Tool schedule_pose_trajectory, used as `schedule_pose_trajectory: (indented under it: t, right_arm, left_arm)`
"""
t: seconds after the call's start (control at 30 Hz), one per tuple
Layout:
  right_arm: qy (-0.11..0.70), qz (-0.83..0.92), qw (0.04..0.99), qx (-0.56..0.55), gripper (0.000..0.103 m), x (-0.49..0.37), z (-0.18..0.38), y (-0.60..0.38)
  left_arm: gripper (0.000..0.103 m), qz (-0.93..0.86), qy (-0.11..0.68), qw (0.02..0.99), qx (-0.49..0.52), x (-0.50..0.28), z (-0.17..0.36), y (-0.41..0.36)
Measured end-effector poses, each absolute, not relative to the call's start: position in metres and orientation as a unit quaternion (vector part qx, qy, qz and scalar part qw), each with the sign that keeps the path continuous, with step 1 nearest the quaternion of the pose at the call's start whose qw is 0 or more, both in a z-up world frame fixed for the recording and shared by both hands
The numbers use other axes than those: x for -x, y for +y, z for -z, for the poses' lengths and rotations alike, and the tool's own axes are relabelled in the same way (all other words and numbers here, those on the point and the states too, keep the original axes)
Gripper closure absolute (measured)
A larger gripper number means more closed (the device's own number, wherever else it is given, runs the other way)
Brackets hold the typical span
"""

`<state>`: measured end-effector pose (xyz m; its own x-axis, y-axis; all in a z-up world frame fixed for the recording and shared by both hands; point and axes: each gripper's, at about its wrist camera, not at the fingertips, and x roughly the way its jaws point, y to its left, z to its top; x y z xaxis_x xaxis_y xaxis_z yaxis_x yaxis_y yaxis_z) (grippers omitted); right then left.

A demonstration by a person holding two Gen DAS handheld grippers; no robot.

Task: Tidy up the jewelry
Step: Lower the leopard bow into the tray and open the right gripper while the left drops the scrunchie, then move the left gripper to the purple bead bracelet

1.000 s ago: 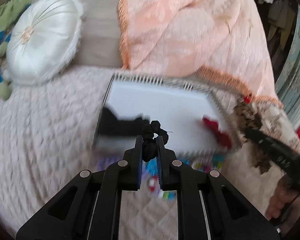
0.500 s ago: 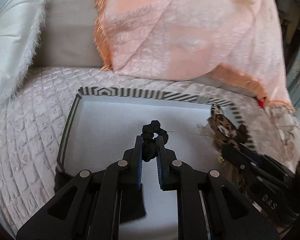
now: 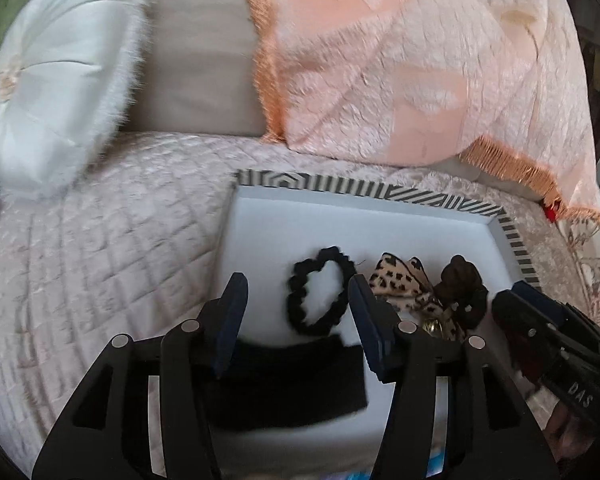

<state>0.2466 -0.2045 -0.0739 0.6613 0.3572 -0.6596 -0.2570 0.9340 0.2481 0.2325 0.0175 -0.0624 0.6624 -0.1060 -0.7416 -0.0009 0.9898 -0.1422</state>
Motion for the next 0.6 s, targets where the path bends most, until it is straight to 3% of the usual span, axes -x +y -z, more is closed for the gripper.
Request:
schedule_pose_trajectory:
  t: [0.2, 0.37, 0.43, 0.6]
  right_arm:
    - [0.351, -0.163, 0.920, -0.070, 0.056, -0.199, 0.056, -0.223]
    - [0.340, -0.151, 0.926, -0.070, 0.055, -0.143, 0.049, -0.241]
    - [0.354, -0.141, 0.922, -0.064, 0.049, -0.123, 0.055, -0.246]
    - [0.429, -0.118, 0.892, -0.081, 0.049, -0.091, 0.093, -0.266]
  left_arm:
    - [0.051, 0.037, 0.391, 0.916, 0.078, -0.165, 0.044, 0.057]
    - [0.050, 0.054, 0.407, 0.910, 0.047, -0.119, 0.068, 0.064]
    - [0.050, 0.058, 0.424, 0.903, 0.041, -0.110, 0.086, 0.064]
    - [0.050, 0.046, 0.443, 0.893, 0.054, -0.115, 0.110, 0.067]
